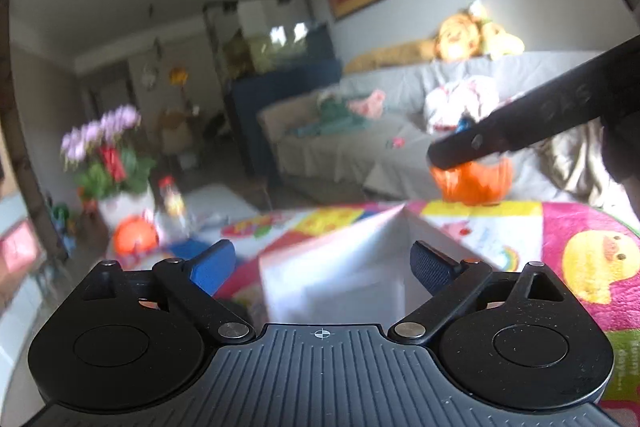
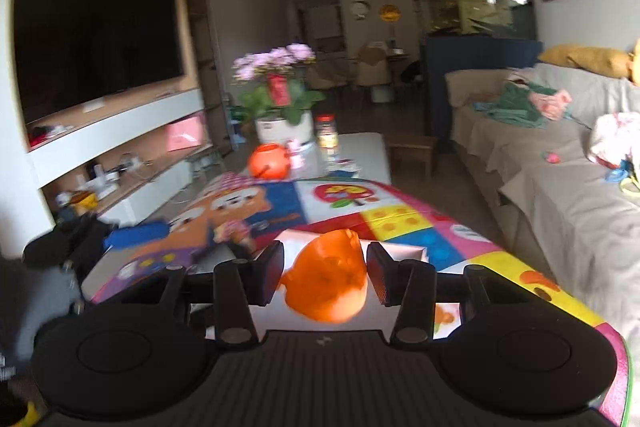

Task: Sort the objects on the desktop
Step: 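Release the power strip and orange toy into the pink box with both tools, then grasp the yellow keychain with right tool while left tool grasps the red doll keychain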

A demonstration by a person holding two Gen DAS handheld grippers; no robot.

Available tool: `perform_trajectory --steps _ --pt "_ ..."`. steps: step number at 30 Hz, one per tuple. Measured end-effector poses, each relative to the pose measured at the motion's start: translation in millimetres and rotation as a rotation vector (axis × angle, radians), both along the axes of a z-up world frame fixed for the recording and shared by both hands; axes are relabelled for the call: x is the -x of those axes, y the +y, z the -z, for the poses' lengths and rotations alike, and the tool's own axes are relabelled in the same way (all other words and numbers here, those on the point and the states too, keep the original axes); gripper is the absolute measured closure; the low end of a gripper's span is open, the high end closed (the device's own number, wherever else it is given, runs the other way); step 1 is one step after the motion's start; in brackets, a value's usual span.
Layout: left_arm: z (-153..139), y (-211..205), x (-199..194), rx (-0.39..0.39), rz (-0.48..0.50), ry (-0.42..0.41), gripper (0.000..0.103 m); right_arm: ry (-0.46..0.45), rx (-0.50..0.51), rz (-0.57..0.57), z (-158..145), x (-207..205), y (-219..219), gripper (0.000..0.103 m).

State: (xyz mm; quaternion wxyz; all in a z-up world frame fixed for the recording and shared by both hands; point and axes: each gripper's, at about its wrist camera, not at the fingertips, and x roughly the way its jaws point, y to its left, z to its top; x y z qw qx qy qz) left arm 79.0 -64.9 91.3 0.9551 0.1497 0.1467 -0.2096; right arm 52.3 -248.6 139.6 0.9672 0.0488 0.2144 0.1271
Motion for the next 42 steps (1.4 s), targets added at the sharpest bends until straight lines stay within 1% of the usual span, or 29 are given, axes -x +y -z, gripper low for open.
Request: perform_trajectory --steps 2,3,5,7,9,11,13,15,17,19,21,24,26,27,28,30,31,33,35,36,37,38,40,41,42 --pt "9 16 2 0.03 -0.004 0.038 0.003 -0.014 0.008 -0.004 2 -2 2 0.053" --pt "15 26 6 0.034 -0.013 0.053 0.003 -0.028 0.023 -0.007 4 0 3 0.05" --pt "28 46 15 0.03 -0.059 0.082 0.002 -0.042 0.058 -0.013 12 5 8 0.05" --pt "44 67 20 0.021 -0.147 0.137 0.002 -0.042 0.101 -0.039 21 11 19 0.05" --pt "55 91 21 0.027 -0.247 0.184 0.002 -0.044 0.172 -0.093 35 21 39 0.05" --pt "65 113 19 0.055 -0.348 0.229 0.002 -0.039 0.245 -0.174 50 32 64 0.05" --pt "70 133 18 0.09 -0.402 0.26 0.002 -0.027 0.311 -0.265 67 38 93 0.05" --pt "70 149 17 0.109 -0.436 0.264 0.002 -0.009 0.359 -0.327 84 40 123 0.05" --pt "67 163 20 0.125 -0.464 0.249 0.002 0.024 0.362 -0.346 95 34 147 0.05" --pt "63 172 22 0.149 -0.486 0.24 0.002 0.051 0.343 -0.339 102 24 166 0.05" --pt "60 172 28 0.165 -0.495 0.239 0.001 0.056 0.344 -0.32 109 16 185 0.05" --pt "61 176 34 0.179 -0.497 0.244 0.001 0.061 0.402 -0.287 122 5 211 0.05" --pt "63 179 36 0.185 -0.495 0.249 0.001 0.07 0.419 -0.274 128 1 219 0.051" --pt "63 181 37 0.185 -0.495 0.25 0.001 0.055 0.436 -0.265 130 0 220 0.061" --pt "64 181 37 0.184 -0.497 0.251 0.001 0.042 0.462 -0.256 132 1 221 0.063" --pt "63 181 37 0.179 -0.498 0.249 0.001 0.068 0.451 -0.276 128 2 214 0.065" --pt "63 180 37 0.177 -0.492 0.245 0.001 0.093 0.431 -0.304 124 5 207 0.065" --pt "62 176 36 0.17 -0.474 0.236 0.001 0.149 0.372 -0.367 115 14 189 0.075" --pt "63 169 31 0.155 -0.448 0.231 0.001 0.222 0.303 -0.423 107 24 168 0.079" --pt "65 164 27 0.14 -0.433 0.232 0.001 0.251 0.273 -0.431 104 29 156 0.079" --pt "67 160 23 0.126 -0.423 0.235 0.001 0.266 0.261 -0.422 102 33 146 0.079" --pt "70 155 18 0.107 -0.414 0.237 0.002 0.261 0.269 -0.397 101 39 137 0.079" --pt "76 147 5 0.065 -0.408 0.245 0.003 0.219 0.315 -0.319 101 49 120 0.079" --pt "78 144 0 0.047 -0.414 0.25 0.009 0.206 0.323 -0.281 101 53 110 0.079" --pt "81 142 -5 0.031 -0.42 0.259 0.022 0.204 0.31 -0.247 101 56 101 0.079"
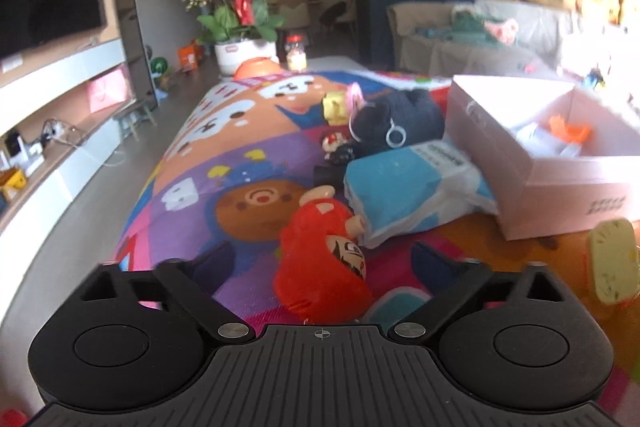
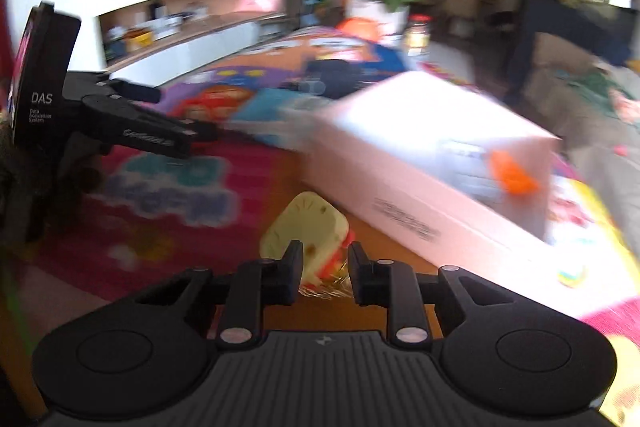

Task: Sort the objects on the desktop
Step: 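Grasp the yellow keychain with right tool while left tool grasps the red doll keychain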

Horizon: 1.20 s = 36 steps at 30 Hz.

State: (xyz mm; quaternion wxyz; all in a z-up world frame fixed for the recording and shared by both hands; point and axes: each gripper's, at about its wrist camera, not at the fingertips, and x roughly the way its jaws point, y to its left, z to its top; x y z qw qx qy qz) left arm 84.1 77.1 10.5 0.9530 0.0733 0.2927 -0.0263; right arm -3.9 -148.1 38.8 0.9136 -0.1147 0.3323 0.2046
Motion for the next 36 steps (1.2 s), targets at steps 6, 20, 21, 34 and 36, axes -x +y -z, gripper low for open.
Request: perform_trajectory --steps 6,20,21,34,36 --pt "5 -3 -3 -0.006 -0.021 0.028 0.048 -0.008 -0.083 0.128 4 10 -37 0.046" --pt "-10 -38 85 0.138 0.178 0.021 0.026 -0.001 -0.043 0.016 19 -16 0 0.04" --pt "-9 -37 85 0.127 0.167 0.015 0.023 0.002 -0.036 0.022 22 -20 3 0.044" --pt "-17 -33 93 0.172 0.195 -0.016 0.006 -0.112 0.162 0.05 -16 26 -41 0.058" --pt "-17 -36 93 0.18 0.209 -0.016 0.006 -0.148 0.299 0.041 -14 33 -42 0.058"
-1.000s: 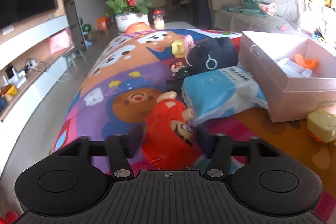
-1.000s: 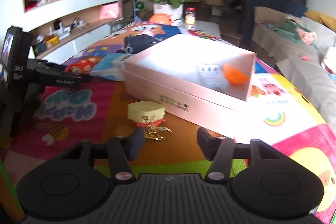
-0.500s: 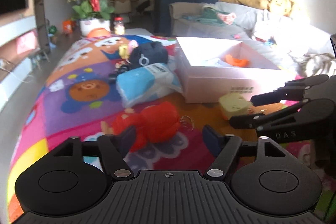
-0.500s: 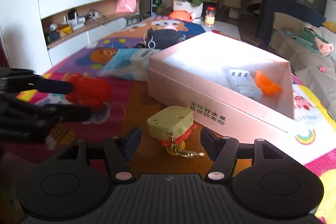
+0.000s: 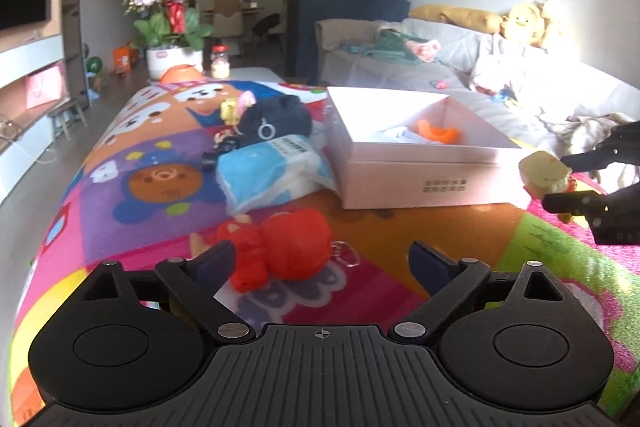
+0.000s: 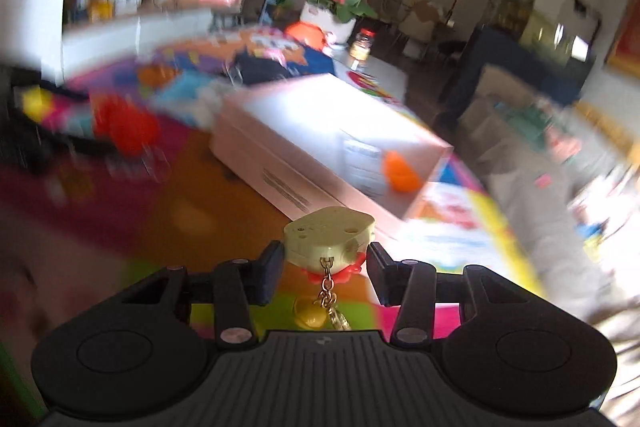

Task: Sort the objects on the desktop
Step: 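Grasp the yellow keychain with right tool while left tool grasps the red doll keychain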

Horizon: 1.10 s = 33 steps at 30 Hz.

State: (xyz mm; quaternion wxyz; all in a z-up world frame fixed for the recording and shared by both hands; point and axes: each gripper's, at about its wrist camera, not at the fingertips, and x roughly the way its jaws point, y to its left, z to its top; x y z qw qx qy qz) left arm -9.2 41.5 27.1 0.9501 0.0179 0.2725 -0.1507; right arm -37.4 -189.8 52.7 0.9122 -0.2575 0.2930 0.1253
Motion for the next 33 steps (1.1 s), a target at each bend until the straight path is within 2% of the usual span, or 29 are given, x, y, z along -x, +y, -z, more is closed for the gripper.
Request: perform_trajectory --steps 2,3,4,5,7,9,11,15,18,23,25,26,27,29,33 --pt "1 -3 -2 0.009 0.012 0.002 0.006 -0.028 0.123 -0.02 6 4 6 0.058" --pt "2 -5 -3 0.013 0.015 0.005 0.006 -0.031 0.142 -0.033 9 4 11 0.057" --pt "3 -7 -5 0.015 0.014 0.011 0.006 -0.025 0.11 -0.048 8 2 16 0.057" --pt "4 -8 -5 0.013 0.011 0.015 0.006 -0.005 0.028 -0.077 3 0 19 0.058" --pt "2 -8 -2 0.004 0.014 0.008 0.006 0.038 -0.169 -0.146 -13 -3 20 0.05" --pt "0 -4 1 -0.008 0.012 -0.004 0.003 0.025 -0.294 -0.175 -25 -3 14 0.029" --pt "1 2 0 -0.019 -0.011 -0.001 0.003 0.012 -0.323 -0.155 -27 -5 8 0.025" --pt "7 8 -8 -0.006 -0.049 0.042 0.003 0.096 -0.316 -0.069 -10 -15 -4 0.025" --pt "8 7 -8 -0.002 -0.039 0.049 0.003 0.165 -0.36 -0.04 3 -17 -8 0.024" --pt "9 1 -7 -0.012 -0.027 0.053 0.003 0.19 -0.391 -0.032 18 -21 10 0.017" --pt "9 2 -8 -0.019 -0.04 0.051 0.002 0.22 -0.375 -0.014 25 -31 19 0.018" --pt "8 3 -9 -0.024 -0.053 0.05 0.002 0.236 -0.359 -0.006 29 -35 22 0.028" --pt "8 3 -11 -0.031 -0.069 0.049 0.002 0.255 -0.342 -0.002 33 -38 25 0.054" --pt "8 4 -20 -0.047 -0.12 0.057 0.002 0.279 -0.334 0.012 36 -41 25 0.057" --pt "12 0 -42 -0.066 -0.171 0.098 0.0 0.249 -0.356 0.019 31 -29 15 0.058"
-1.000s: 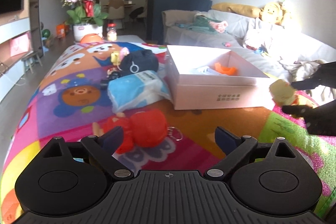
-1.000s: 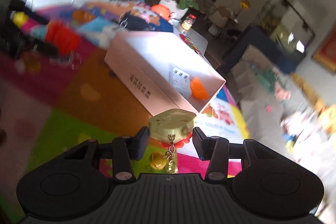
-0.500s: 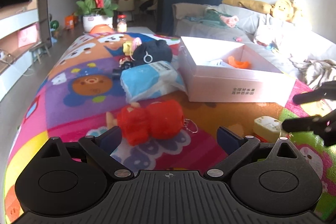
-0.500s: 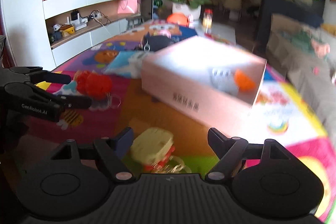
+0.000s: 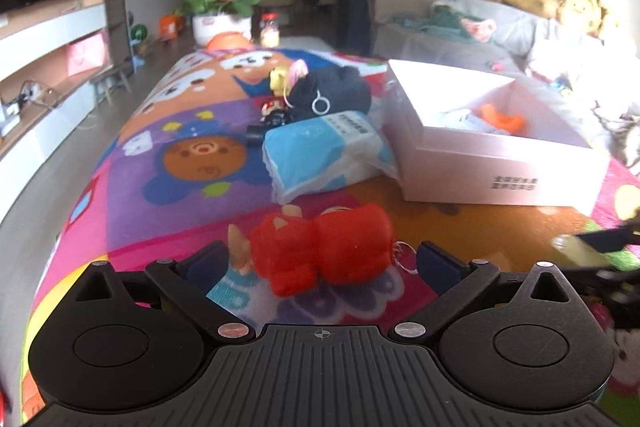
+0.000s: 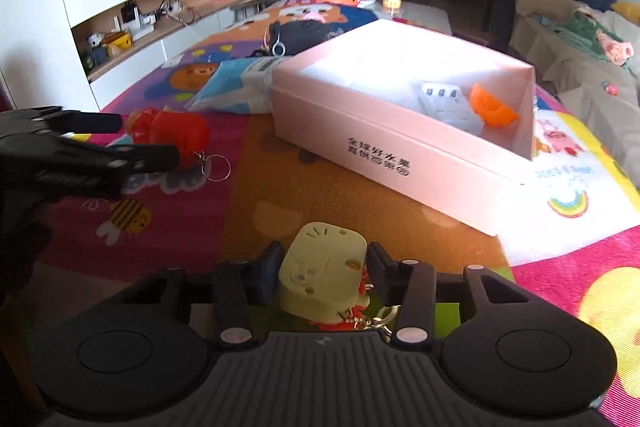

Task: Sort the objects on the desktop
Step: 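Grasp the yellow keychain with right tool while left tool grasps the red doll keychain, then release the red doll and yellow keychain into the pink box with both tools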

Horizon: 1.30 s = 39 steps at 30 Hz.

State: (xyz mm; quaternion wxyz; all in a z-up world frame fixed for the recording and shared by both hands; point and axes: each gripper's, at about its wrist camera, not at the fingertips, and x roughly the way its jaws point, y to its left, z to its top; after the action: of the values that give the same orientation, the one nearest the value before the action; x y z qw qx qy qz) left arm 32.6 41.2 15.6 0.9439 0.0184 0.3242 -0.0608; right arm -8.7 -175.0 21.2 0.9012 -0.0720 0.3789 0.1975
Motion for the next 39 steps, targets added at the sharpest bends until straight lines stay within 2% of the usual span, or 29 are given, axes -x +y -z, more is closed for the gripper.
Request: perform_trajectory --steps 4,7,9,15,18,21,25,28,32,36,39 --pt "11 -8 -17 -0.075 -0.026 0.009 0.0 -0.025 0.002 0.003 -6 12 -6 0.058" --pt "17 -8 -21 -0.077 -0.028 0.016 0.001 -0.035 0.0 0.005 -7 18 -11 0.058" --pt "15 -8 -18 -0.085 -0.015 0.003 0.008 -0.033 -0.008 0.011 -7 20 -14 0.058" --pt "5 -21 16 -0.094 0.133 -0.007 0.008 -0.043 -0.03 0.016 -10 27 -21 0.059" --pt "-15 -29 42 -0.054 0.245 -0.018 0.008 -0.064 -0.041 0.005 -20 34 -28 0.059" --pt "-50 -41 60 -0.048 0.332 -0.136 0.008 -0.128 -0.082 0.008 -48 40 -44 0.059" --pt "-86 -68 56 -0.122 0.399 -0.35 0.008 -0.246 -0.149 0.057 -95 35 -66 0.059" --pt "-92 -89 21 -0.144 0.397 -0.398 0.008 -0.327 -0.14 0.091 -115 16 -69 0.059" --pt "-93 -106 -32 -0.129 0.381 -0.438 0.006 -0.339 -0.187 0.095 -139 -33 -65 0.06" --pt "-73 -105 -71 -0.081 0.344 -0.311 0.004 -0.336 -0.281 0.105 -158 -96 -59 0.054" --pt "-54 -79 -58 -0.037 0.331 -0.271 0.002 -0.294 -0.314 0.129 -154 -123 -58 0.053"
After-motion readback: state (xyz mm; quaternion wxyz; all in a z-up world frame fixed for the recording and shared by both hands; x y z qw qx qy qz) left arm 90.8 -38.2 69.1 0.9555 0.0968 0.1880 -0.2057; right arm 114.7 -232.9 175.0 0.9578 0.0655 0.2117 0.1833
